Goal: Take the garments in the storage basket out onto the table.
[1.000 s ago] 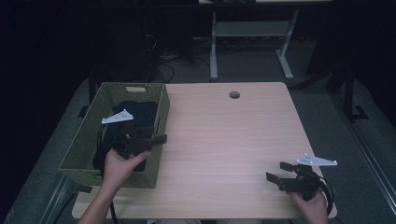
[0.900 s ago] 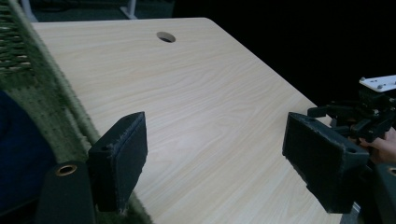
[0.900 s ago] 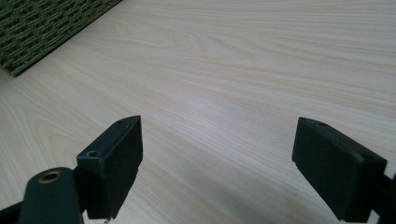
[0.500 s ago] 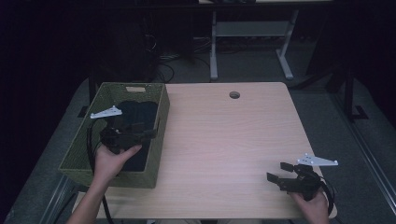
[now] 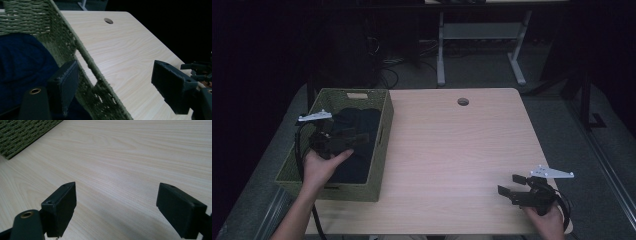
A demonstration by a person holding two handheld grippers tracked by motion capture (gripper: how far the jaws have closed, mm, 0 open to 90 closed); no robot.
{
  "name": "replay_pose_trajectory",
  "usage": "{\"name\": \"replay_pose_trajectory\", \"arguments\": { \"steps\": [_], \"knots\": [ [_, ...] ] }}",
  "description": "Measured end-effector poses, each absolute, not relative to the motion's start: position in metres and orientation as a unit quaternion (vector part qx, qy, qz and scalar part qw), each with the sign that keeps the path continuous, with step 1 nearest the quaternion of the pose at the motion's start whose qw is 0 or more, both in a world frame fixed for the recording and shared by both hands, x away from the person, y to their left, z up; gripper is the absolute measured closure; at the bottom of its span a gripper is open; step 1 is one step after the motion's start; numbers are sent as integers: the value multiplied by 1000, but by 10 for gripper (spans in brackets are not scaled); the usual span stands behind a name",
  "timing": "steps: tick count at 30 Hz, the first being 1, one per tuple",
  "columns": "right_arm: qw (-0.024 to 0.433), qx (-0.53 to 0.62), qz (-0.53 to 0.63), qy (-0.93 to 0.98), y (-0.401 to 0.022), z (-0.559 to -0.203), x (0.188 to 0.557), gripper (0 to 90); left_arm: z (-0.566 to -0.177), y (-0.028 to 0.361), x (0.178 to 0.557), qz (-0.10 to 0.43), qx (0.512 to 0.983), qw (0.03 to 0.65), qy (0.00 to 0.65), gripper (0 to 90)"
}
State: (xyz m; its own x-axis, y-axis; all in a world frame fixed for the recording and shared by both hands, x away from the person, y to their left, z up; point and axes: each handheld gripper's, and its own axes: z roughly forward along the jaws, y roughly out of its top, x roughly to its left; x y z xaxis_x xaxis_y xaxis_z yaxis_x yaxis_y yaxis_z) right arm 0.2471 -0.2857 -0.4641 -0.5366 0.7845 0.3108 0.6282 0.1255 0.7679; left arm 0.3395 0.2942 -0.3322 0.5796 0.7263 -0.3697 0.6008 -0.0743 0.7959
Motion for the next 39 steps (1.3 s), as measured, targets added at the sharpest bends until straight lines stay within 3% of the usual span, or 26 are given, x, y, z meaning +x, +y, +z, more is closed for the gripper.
{"name": "replay_pose_trajectory", "arguments": {
  "steps": [39],
  "knots": [
    [84, 468, 465, 747, -285, -462, 245, 160, -361, 339, 387, 44, 694, 473, 541, 219]
  ]
}}
